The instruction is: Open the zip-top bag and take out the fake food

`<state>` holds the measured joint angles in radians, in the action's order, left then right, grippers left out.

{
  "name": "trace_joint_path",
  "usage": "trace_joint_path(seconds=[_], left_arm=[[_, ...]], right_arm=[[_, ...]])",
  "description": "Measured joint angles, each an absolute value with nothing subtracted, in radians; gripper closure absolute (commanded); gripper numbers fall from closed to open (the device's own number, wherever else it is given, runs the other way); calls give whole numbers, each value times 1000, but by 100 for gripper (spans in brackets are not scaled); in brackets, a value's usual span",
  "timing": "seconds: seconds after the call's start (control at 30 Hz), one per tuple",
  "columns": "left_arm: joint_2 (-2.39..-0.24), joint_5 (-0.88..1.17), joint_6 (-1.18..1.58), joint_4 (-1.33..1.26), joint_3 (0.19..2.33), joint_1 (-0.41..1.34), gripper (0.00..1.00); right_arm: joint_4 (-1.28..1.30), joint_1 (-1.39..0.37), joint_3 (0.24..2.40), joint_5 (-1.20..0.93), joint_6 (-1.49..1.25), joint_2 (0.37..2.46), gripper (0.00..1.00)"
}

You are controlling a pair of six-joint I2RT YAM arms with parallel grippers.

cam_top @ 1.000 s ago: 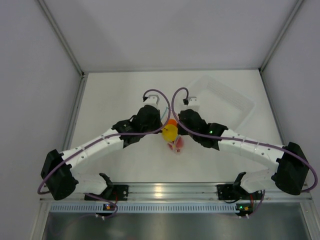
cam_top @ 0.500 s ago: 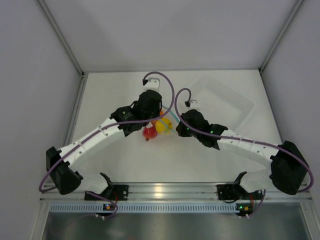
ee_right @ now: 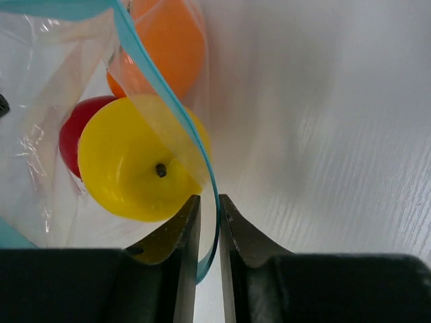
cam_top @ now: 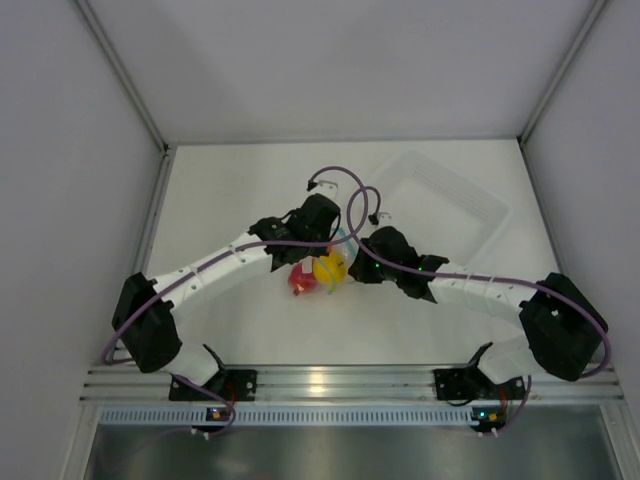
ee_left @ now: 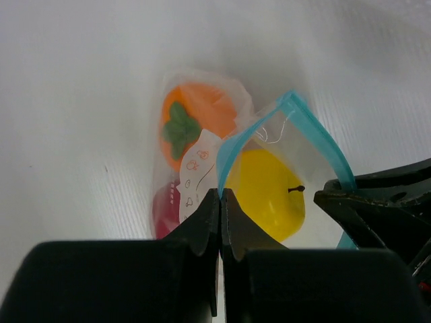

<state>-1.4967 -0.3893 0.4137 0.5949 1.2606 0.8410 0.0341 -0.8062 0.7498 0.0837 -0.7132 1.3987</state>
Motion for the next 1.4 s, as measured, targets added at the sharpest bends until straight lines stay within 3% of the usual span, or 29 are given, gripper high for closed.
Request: trace_joint_path(seconds=[0.17, 0.63, 1.4], left_arm=[[-1496, -310, 427, 567, 1219, 841, 100], [-1482, -213, 470, 468, 1184, 845, 100], [-1482, -193, 491, 462, 1173, 845, 100]], right_arm=[[33, -806, 746, 84, -703, 1380, 73], [22, -802, 746, 23, -654, 1240, 85], [-176, -770, 640, -52, -727, 1385, 86]])
